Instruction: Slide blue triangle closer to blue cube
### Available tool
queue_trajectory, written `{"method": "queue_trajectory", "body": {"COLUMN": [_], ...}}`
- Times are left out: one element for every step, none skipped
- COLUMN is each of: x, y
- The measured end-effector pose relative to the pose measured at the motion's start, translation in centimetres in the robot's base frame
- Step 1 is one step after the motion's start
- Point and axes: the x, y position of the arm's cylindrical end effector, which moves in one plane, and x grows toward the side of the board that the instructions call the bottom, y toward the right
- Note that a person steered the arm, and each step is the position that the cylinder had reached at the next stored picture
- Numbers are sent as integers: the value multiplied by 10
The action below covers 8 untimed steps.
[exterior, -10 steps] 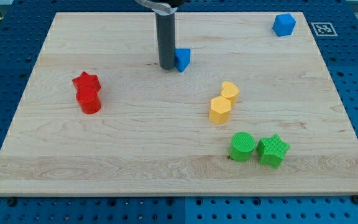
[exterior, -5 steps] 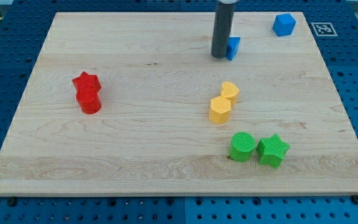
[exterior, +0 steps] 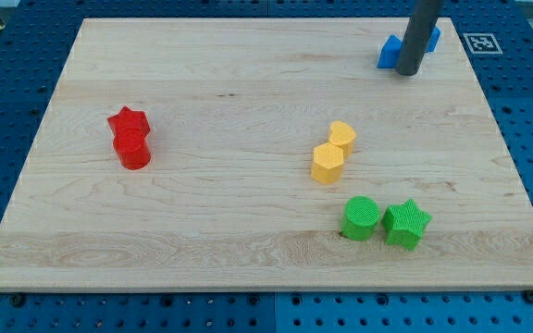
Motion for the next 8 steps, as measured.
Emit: {"method": "queue_trajectory", "body": {"x": [-2,-14,-31,-44,-49,-49,-50,-54], "y": [-20,-34,-42,-42,-42,-42,-29,-8]}}
